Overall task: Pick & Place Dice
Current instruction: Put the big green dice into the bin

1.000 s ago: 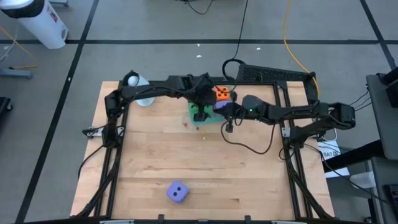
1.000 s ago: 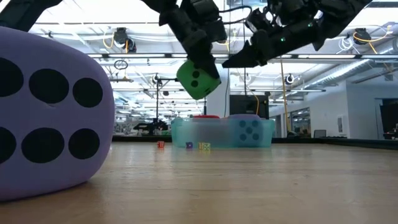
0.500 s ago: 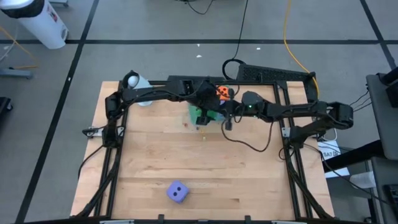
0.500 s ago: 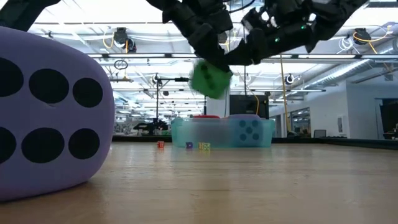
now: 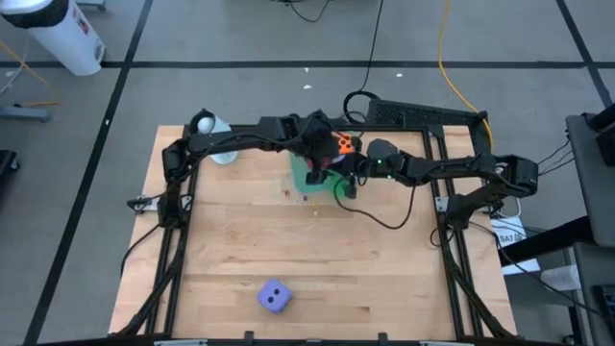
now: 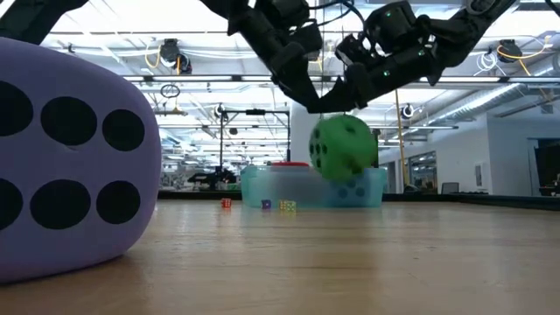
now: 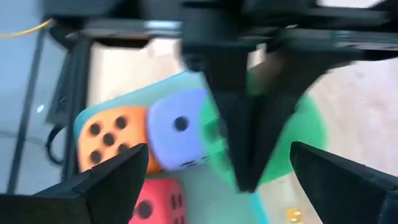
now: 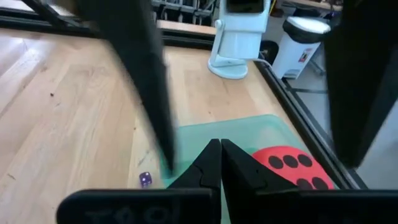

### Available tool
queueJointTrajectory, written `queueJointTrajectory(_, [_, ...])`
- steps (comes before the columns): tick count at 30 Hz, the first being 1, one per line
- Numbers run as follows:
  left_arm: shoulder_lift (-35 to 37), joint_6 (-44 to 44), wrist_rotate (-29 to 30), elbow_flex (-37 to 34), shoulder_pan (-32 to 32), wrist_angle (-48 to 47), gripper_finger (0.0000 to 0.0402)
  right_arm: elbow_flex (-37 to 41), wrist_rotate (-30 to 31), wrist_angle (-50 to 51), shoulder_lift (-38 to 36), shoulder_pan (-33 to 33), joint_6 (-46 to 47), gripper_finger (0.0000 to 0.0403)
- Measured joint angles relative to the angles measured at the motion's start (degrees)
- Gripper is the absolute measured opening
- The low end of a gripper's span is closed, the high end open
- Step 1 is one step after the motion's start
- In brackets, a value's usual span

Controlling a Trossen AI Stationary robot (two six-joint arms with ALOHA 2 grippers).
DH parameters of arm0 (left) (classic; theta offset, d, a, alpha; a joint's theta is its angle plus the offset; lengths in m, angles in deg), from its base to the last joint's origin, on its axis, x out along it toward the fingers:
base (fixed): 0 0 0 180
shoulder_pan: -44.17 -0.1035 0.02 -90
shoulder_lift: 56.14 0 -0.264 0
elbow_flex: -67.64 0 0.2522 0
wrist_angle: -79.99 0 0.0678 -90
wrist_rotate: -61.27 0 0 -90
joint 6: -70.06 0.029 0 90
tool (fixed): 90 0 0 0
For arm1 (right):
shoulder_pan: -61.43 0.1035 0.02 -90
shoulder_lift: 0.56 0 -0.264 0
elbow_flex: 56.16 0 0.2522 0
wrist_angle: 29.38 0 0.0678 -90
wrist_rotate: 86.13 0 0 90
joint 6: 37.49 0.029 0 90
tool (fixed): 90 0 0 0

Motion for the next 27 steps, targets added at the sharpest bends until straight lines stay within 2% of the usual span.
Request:
queueJointTrajectory(5, [0.00,-2.65,3.89,0.00,-0.26,-1.50,0.0399,-0.01,0.11,2.60,0.00,-0.91,0.00,0.0001])
queueJointTrajectory(11, [0.00,-3.07,2.50,0.00,-0.01,-6.09,0.0399,0.00,0.12,7.43,-0.09,-2.71,0.34,0.0001])
queueJointTrajectory(15, [0.81,-2.94,2.50,0.00,0.35,-12.60,0.0399,-0.05,-0.11,10.54,-5.04,-0.54,0.55,0.0000])
queueJointTrajectory(19, [2.31,-4.53,2.45,-0.20,1.06,-18.54,0.0393,0.08,0.12,19.22,-11.49,3.24,0.51,0.0000])
queueJointTrajectory(21, [3.01,-5.47,2.02,-0.26,1.74,-20.87,0.0381,0.02,3.30,23.68,-15.45,5.72,1.31,0.0001])
queueJointTrajectory(23, [3.35,-6.76,2.11,-0.26,2.67,-22.06,0.0360,-0.07,9.17,28.81,-18.97,8.78,1.97,0.0007])
queueJointTrajectory(27, [4.85,-9.34,6.22,-1.95,4.43,-21.70,0.0288,0.04,18.94,40.28,-25.46,15.59,2.99,0.0054])
